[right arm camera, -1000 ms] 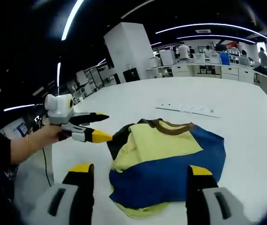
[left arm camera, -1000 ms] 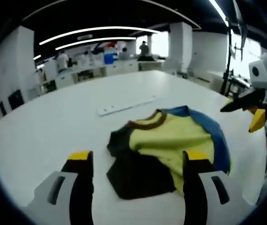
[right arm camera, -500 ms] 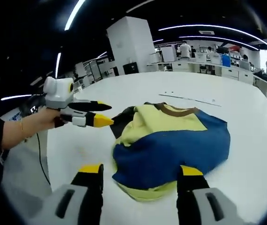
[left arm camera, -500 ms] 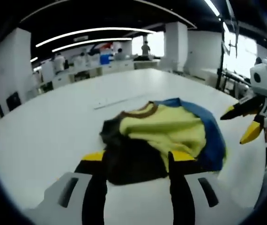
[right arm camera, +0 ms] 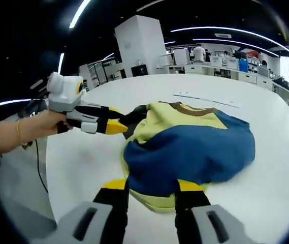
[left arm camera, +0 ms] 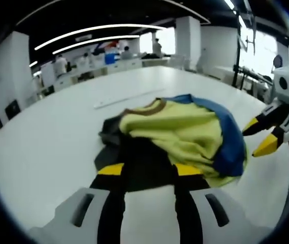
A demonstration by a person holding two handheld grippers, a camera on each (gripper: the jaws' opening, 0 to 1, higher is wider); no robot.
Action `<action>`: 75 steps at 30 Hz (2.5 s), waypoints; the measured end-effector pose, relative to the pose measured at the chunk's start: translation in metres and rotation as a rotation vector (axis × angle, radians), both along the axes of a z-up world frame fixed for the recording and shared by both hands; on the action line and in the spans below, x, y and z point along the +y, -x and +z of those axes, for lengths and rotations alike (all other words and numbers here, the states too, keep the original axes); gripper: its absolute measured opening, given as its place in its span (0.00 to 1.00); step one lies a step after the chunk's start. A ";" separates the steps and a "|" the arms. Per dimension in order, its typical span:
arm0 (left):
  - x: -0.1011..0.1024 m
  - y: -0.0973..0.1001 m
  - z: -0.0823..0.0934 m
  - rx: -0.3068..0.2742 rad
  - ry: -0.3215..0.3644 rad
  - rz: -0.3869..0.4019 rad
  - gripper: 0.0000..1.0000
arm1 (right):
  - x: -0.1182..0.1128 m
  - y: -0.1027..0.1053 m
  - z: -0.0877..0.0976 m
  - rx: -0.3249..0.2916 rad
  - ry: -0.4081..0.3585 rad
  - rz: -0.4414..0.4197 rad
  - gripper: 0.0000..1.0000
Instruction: Fold the garment on the visible template until the final outline fits inside the template.
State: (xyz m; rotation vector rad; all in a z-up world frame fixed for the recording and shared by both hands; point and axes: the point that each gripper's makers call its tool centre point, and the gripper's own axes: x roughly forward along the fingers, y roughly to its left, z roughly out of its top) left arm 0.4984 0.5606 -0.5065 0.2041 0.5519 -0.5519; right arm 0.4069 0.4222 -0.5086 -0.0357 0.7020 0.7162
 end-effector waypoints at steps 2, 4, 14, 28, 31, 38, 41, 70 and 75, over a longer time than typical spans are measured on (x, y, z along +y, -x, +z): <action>-0.001 0.000 -0.003 0.006 -0.002 -0.003 0.29 | 0.001 0.001 -0.004 0.001 0.014 0.003 0.32; -0.003 -0.001 -0.006 0.007 -0.008 -0.011 0.29 | 0.002 0.001 -0.007 0.004 0.021 0.000 0.31; -0.008 0.000 -0.020 0.049 -0.015 -0.011 0.24 | -0.002 -0.009 -0.018 0.005 0.060 -0.087 0.17; -0.007 0.002 -0.026 0.100 0.024 0.073 0.20 | -0.003 -0.005 -0.020 -0.042 0.145 -0.066 0.01; -0.014 0.005 -0.026 0.098 0.034 0.043 0.09 | -0.005 -0.003 -0.017 -0.068 0.155 -0.062 0.00; -0.015 0.006 -0.026 0.069 -0.046 0.016 0.00 | -0.010 -0.001 -0.005 -0.084 0.138 -0.076 0.00; -0.011 0.007 -0.025 0.070 -0.056 0.021 0.00 | -0.013 -0.001 0.001 -0.099 0.131 -0.081 0.00; 0.047 0.013 0.005 0.025 -0.095 0.093 0.00 | -0.052 -0.012 0.054 -0.155 0.090 -0.123 0.00; 0.059 0.013 0.007 0.018 -0.132 0.103 0.00 | -0.090 -0.031 0.061 -0.204 0.154 -0.214 0.00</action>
